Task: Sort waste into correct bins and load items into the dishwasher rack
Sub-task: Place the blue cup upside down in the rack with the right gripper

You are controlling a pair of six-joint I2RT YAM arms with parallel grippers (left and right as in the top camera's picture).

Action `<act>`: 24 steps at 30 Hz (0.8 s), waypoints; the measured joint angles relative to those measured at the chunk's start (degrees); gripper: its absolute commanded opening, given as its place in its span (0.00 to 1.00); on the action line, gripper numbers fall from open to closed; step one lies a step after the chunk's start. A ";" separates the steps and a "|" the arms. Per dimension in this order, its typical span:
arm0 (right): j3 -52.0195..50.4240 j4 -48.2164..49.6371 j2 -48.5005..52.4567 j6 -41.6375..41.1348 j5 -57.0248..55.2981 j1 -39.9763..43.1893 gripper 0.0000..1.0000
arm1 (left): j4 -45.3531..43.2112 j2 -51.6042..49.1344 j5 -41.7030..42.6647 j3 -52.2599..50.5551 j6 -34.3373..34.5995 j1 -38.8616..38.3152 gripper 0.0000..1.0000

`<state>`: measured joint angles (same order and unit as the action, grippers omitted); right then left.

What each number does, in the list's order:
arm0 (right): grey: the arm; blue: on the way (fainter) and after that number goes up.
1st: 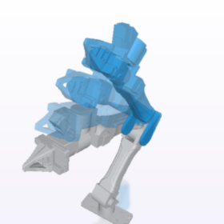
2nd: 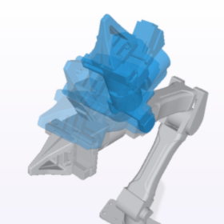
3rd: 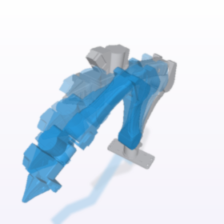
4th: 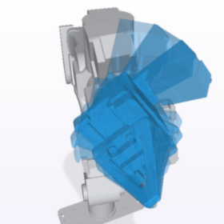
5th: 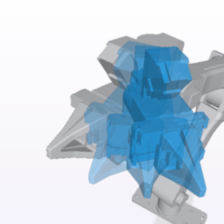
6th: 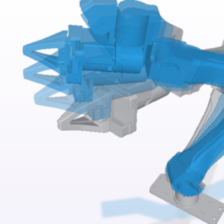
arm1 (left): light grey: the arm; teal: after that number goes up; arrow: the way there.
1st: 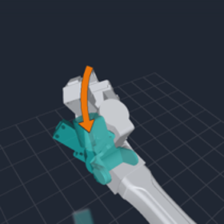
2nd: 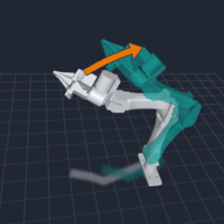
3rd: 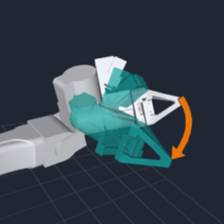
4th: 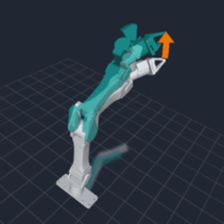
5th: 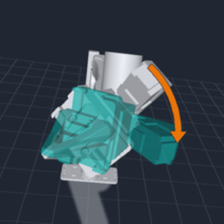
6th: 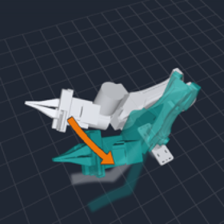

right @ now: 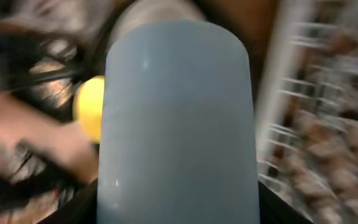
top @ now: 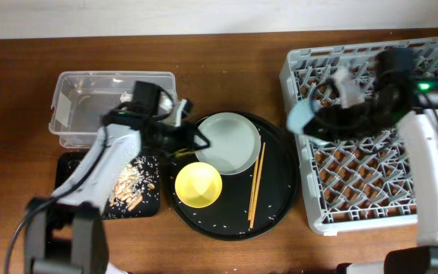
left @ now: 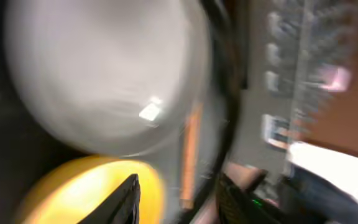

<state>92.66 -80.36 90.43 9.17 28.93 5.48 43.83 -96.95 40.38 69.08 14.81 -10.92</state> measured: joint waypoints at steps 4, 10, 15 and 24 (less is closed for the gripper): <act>5.33 -3.52 0.00 -8.04 -10.56 7.04 0.47 | 5.92 8.44 -10.12 -0.02 -2.97 4.00 0.38; 14.45 -9.68 2.84 -14.08 -21.49 18.58 0.48 | 6.29 16.61 -15.67 -0.02 -4.57 7.61 0.38; 19.21 -11.65 15.89 -15.06 -23.80 26.18 0.50 | 6.32 16.70 -16.41 -0.02 -4.59 7.61 0.39; 19.21 -10.91 26.34 -15.15 -24.59 30.84 0.84 | 6.34 16.70 -16.65 -0.02 -4.74 7.61 0.39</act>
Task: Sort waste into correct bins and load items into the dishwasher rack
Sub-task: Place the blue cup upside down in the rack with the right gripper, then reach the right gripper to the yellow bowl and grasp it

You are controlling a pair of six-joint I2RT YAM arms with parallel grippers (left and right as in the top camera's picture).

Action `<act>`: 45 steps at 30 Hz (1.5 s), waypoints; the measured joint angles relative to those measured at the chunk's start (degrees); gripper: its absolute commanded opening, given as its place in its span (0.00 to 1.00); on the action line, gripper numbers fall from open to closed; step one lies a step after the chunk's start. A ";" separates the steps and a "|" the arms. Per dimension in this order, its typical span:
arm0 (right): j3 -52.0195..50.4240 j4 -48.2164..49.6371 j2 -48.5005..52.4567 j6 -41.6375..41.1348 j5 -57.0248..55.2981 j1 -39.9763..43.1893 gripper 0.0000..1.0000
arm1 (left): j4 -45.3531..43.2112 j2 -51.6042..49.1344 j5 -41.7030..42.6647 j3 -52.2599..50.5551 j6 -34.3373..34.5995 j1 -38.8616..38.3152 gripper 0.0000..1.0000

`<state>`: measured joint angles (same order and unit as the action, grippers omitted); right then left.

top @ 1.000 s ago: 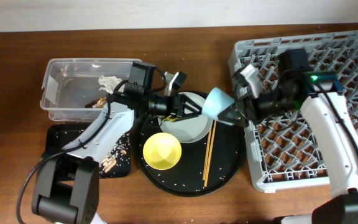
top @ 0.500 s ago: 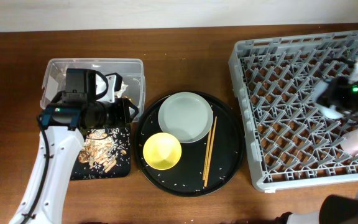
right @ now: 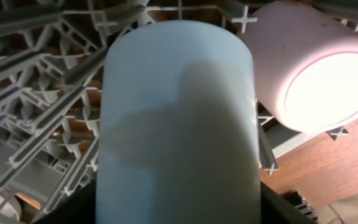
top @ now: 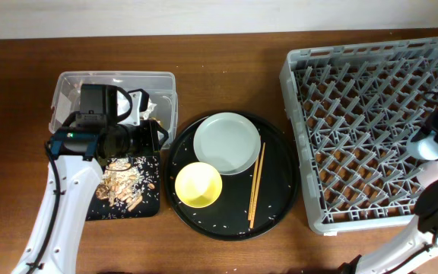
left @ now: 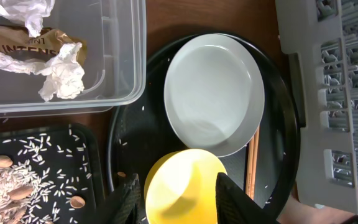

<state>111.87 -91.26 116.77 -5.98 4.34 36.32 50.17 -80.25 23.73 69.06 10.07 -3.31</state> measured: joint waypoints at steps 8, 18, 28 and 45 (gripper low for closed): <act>0.00 0.00 2.45 -0.07 0.13 0.02 0.95 | 0.00 0.00 -0.02 0.02 -0.02 0.00 0.40; 1.18 -0.39 1.25 1.75 7.21 -4.04 0.94 | 0.66 0.00 -0.17 0.00 -0.02 0.00 0.49; 3.08 0.07 -12.20 6.38 10.75 -34.01 0.82 | 2.43 0.00 -3.56 0.00 -0.20 0.00 0.49; -33.29 36.87 -9.77 -0.46 9.38 -56.89 0.65 | 2.93 0.00 -4.33 0.00 -0.22 0.00 0.50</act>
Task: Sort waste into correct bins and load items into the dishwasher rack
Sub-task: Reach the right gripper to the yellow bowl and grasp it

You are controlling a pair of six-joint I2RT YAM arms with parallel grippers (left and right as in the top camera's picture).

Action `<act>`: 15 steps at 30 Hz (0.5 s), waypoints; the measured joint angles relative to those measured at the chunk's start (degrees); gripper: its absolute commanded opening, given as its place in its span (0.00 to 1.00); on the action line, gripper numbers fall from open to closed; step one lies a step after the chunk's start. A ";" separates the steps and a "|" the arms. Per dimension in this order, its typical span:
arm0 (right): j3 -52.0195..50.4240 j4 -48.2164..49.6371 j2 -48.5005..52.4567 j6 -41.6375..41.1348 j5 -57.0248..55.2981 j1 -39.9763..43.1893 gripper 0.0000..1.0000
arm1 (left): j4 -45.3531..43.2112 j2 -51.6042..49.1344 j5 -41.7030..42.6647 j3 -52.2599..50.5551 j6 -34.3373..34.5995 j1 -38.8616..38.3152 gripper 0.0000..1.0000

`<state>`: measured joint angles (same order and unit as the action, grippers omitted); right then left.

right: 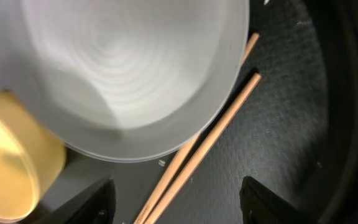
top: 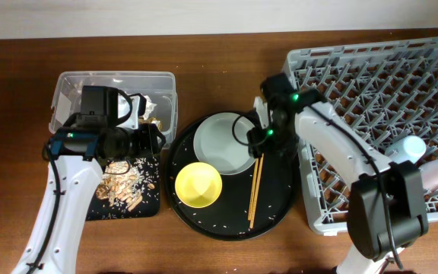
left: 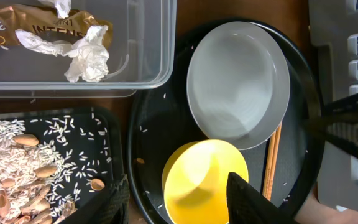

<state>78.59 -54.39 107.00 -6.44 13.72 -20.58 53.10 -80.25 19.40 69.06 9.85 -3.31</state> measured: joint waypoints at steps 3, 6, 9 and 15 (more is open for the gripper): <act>-3.85 4.00 0.00 -1.20 -0.39 -0.04 0.65 | 0.09 0.00 0.04 0.00 0.00 0.00 0.50; -6.29 4.98 0.00 -2.54 -0.55 -0.11 0.65 | 0.11 0.00 0.02 0.00 0.02 0.00 0.50; -6.54 4.52 0.00 -2.89 -0.52 -1.16 0.65 | 0.11 0.00 0.00 0.00 0.00 0.00 0.50; -6.49 0.72 0.00 -3.91 0.57 -6.45 0.67 | 4.66 0.00 -7.56 0.07 1.42 -0.04 0.50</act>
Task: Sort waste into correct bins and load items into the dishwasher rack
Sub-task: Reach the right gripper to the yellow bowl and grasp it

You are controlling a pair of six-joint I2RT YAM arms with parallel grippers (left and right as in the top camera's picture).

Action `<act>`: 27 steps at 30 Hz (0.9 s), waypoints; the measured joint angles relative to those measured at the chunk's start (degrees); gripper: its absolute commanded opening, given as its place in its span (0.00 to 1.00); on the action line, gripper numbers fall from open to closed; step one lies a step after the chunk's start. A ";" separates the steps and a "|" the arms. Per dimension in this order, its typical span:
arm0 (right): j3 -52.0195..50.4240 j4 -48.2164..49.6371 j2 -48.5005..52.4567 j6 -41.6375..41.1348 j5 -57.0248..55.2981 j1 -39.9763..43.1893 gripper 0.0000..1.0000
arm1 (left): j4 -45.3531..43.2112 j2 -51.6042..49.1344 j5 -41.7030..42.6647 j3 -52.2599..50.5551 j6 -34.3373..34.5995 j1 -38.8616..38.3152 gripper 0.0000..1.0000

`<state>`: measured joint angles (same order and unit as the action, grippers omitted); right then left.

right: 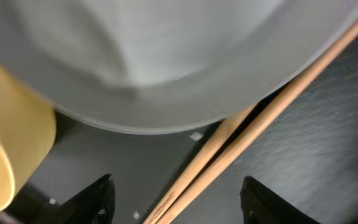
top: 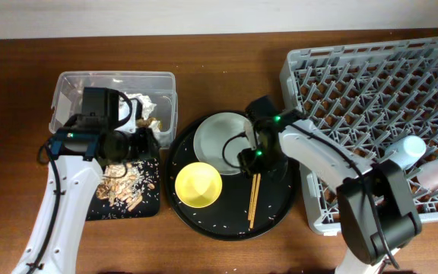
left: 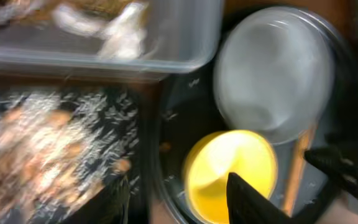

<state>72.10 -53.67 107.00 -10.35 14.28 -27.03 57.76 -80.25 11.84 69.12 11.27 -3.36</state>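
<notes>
A pair of wooden chopsticks lies on the round black tray, just right of the white bowl and the yellow cup. My right gripper hangs low over the chopsticks' upper end. It is open, and in the right wrist view the gripper straddles the chopsticks. My left gripper is open and empty between the food tray and the round tray. The left wrist view is blurred, with the yellow cup ahead of the fingers.
A clear bin holding crumpled paper and a wrapper stands at the back left. In front of it is a black tray of rice and nuts. The grey dish rack on the right holds a blue cup and a pink cup.
My right gripper has come down and a little left, closer to the chopsticks, which now lie between its open fingers. The left wrist view has shifted slightly and is blurred.
My right gripper first held the blue cup at the rack's left edge, then at the rack's right side beside the pink cup. The left gripper went from the white bowl back toward the bin. Later the blue cup lay in the rack and my right gripper was open over the chopsticks.
</notes>
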 measured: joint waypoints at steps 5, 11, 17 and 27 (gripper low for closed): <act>0.00 -1.05 0.00 -1.90 2.67 -4.42 0.67 | 2.25 0.00 -8.22 -0.02 2.69 0.00 0.51; 0.09 -0.96 -0.02 -4.52 6.19 -5.81 0.67 | 2.27 0.00 -10.23 -0.02 3.32 0.00 0.56; 2.43 -0.96 -1.66 -5.55 7.50 -6.21 0.68 | 2.27 0.00 -10.40 -0.02 3.32 0.00 0.57; 2.49 1.73 0.63 -6.60 6.58 -12.85 0.65 | 2.29 0.00 -10.43 -0.02 3.32 0.00 0.57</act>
<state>74.59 -51.94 107.63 -16.95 20.86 -39.88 60.05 -80.25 1.41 69.10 14.59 -3.36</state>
